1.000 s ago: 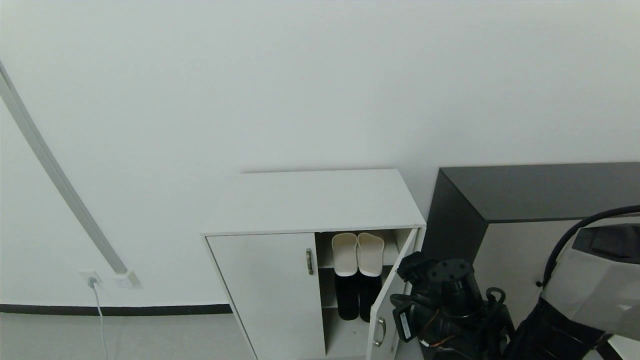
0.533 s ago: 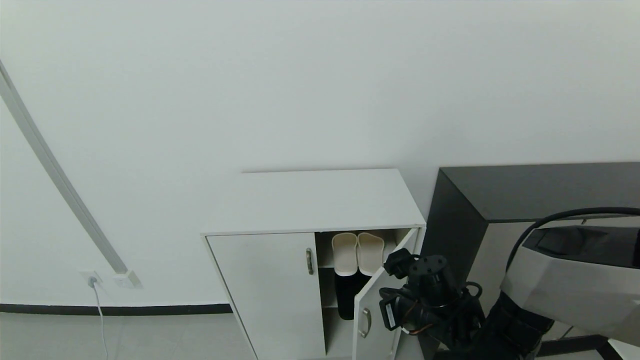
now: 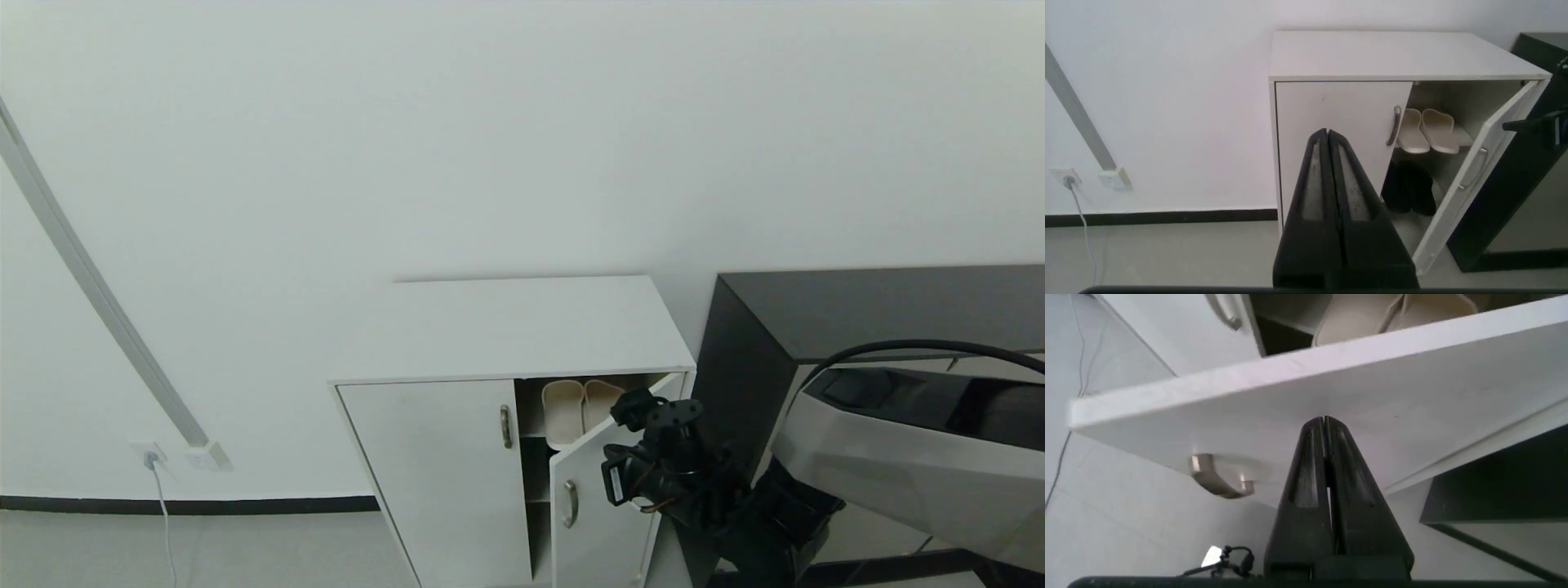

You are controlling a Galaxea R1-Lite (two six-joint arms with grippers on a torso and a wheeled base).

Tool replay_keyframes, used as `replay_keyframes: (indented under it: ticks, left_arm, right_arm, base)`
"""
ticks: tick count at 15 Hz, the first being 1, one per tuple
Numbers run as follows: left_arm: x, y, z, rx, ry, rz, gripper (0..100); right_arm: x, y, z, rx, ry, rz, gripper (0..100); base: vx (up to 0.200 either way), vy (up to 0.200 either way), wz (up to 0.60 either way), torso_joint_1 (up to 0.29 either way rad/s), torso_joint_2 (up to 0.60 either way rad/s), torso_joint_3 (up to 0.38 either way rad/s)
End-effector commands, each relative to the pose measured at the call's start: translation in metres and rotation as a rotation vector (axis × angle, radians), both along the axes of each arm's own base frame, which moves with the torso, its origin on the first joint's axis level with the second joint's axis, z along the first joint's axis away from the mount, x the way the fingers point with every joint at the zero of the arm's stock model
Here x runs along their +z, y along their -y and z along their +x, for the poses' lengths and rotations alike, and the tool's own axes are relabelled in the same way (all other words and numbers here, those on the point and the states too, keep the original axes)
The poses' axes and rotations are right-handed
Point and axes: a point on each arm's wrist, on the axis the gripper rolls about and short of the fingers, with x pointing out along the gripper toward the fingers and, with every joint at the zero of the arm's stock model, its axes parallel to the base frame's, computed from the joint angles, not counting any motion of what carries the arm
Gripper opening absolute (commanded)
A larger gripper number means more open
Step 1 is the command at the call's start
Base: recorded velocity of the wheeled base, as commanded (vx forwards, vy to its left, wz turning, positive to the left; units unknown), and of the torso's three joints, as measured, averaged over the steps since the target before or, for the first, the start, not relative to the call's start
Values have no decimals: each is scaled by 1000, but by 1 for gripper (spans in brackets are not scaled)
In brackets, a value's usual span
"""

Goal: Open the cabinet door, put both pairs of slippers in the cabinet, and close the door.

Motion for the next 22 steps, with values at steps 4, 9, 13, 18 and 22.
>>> replay_keyframes:
  ticks: [4, 9, 13, 18, 22]
  left_arm:
    - [0, 0, 0, 0, -1, -1, 0]
    - [0, 0, 0, 0, -1, -1, 0]
    - [0, 0, 0, 6, -1, -2, 0]
    - [0, 0, 0, 6, -1, -2, 0]
    - [0, 0, 0, 6, -1, -2, 0]
  right_arm:
    - [-15, -7, 21, -18, 13, 10, 0]
    - [-20, -9, 50, -57, 49, 36, 0]
    - [-17, -11, 64, -67, 47, 35, 0]
    - [-12, -9, 81, -93, 50, 34, 0]
    - [-12, -7, 88, -105, 49, 33, 0]
  base:
    - [0, 0, 0, 0, 0, 0]
    - [0, 0, 0, 0, 0, 0]
    - [0, 0, 0, 0, 0, 0]
    - [0, 0, 0, 0, 0, 0]
    - [0, 0, 0, 0, 0, 0]
